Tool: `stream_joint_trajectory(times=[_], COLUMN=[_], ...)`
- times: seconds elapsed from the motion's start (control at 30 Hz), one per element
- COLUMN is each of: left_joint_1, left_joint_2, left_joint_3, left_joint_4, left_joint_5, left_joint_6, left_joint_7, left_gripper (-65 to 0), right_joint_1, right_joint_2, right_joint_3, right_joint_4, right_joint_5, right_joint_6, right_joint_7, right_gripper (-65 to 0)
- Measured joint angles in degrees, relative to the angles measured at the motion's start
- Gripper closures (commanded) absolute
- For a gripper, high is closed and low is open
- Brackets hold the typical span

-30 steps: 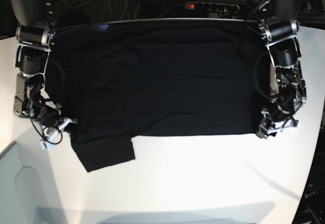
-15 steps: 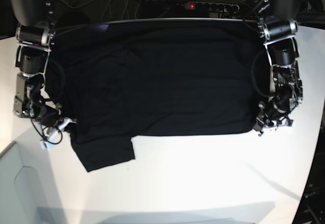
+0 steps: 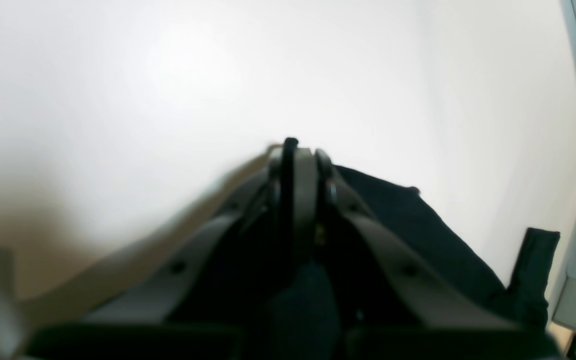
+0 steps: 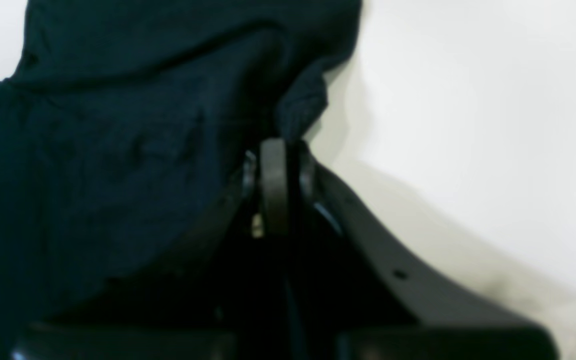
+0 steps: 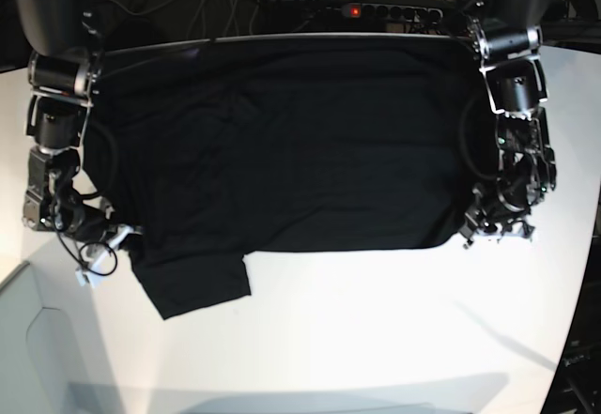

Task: Fold the T-shirt properly
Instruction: 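Grasp the shirt sides near the hem with both grippers, then lift the hem with both grippers and fold it toward the collar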

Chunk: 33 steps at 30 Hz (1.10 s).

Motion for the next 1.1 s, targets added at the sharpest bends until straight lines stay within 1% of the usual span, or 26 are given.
stream_joint_trajectory(times=[0.13, 0.23, 0.37, 0.53, 0.63, 0.7, 0.83, 0.97, 1.03, 1.1], left_joint_1=[0.61, 2.58, 5.01, 8.59, 11.69, 13.44, 16.70, 19.82, 21.07, 22.58], left_joint_2=[-0.74, -1.68, -1.84, -1.86, -1.86, -1.86, -1.81, 0.37, 1.44, 1.60], left_joint_3=[0.15, 0.22, 0.22, 0.26, 0.31, 0.31, 0.09, -4.59, -6.93, -8.00], left_joint_4=[0.94, 4.15, 9.77, 16.48, 19.98, 22.32, 28.26, 33.66, 35.58, 37.18], left_joint_5=[-0.11, 0.09, 0.20, 0.00, 0.22, 1.38, 8.46, 13.31, 14.10, 14.84], left_joint_6=[-0.02, 0.02, 0.35, 0.00, 0.22, 0.35, 0.04, -0.83, -0.92, -0.96], left_joint_7=[-0.07, -0.46, -0.09, 0.07, 0.00, 0.07, -0.17, 0.33, 1.09, 0.94], left_gripper=[0.0, 0.0, 0.0, 0.0, 0.0, 0.0, 0.0, 0.0, 0.0, 0.0], right_joint_1=[0.79, 1.70, 1.66, -2.62, -5.79, -8.11, -12.17, -15.39, -17.33, -19.17], right_joint_2=[1.40, 2.25, 3.08, 4.26, 4.15, 4.15, 4.96, 4.81, 5.25, 5.57], right_joint_3=[0.17, 0.15, 0.26, 0.28, 1.07, 3.30, 6.93, 9.99, 10.82, 11.21], right_joint_4=[0.00, 0.00, 0.59, 9.46, 15.43, 18.84, 24.30, 28.00, 29.57, 31.06], right_joint_5=[-0.09, -0.11, -0.02, 0.33, 0.33, 0.57, 0.42, 0.50, 1.38, 0.70], right_joint_6=[0.00, 0.00, 0.00, 0.00, 0.02, 0.00, 0.02, 0.00, 0.04, 0.04], right_joint_7=[-0.09, -0.04, -0.20, -0.74, -4.22, -4.79, -7.37, -7.54, -7.19, -7.69], right_gripper=[0.0, 0.0, 0.0, 0.0, 0.0, 0.0, 0.0, 0.0, 0.0, 0.0])
